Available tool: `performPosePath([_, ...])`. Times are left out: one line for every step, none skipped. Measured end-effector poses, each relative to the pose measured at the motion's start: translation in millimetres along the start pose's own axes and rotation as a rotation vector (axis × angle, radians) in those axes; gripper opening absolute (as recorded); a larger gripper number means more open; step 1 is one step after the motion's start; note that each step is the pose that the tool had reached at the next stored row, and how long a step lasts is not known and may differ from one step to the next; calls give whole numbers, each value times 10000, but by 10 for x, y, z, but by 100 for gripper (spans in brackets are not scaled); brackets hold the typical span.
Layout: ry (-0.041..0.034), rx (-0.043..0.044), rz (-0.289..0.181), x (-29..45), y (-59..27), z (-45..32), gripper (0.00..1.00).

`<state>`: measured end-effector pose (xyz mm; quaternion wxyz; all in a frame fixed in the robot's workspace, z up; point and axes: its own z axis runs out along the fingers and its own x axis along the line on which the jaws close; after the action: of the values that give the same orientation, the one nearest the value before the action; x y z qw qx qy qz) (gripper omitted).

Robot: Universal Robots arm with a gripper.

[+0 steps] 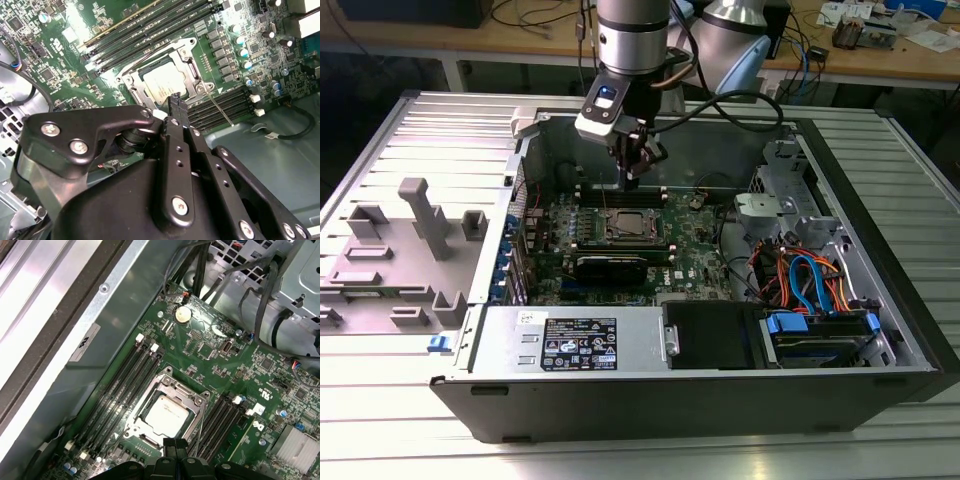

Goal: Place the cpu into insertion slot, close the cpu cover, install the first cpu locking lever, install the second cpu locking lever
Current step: 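Install the first cpu locking lever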

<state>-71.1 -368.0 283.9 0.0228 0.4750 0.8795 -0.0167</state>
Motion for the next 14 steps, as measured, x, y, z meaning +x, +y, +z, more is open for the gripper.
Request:
performPosePath([-1,-2,-48,0,0,7,11])
performPosePath([-2,-7,-140,1,0,18,11])
performPosePath([-3,-13,-245,1,0,26,11])
performPosePath([-6,-31,-585,2,0,40,11])
performPosePath([-12,-42,-819,3,0,48,11])
performPosePath([-20,-48,-1023,3,0,52,11])
performPosePath([-23,-56,-1210,3,0,53,11])
performPosePath([-24,-61,-1304,3,0,54,11])
performPosePath([-24,-63,-1305,3,0,54,11])
performPosePath([-23,-64,-1305,4,0,54,11])
performPosePath([-23,-64,-1307,3,0,54,11])
performPosePath([-23,-64,-1307,3,0,54,11])
performPosePath([-23,-64,-1308,3,0,54,11])
performPosePath([-24,-64,-1307,4,0,54,11])
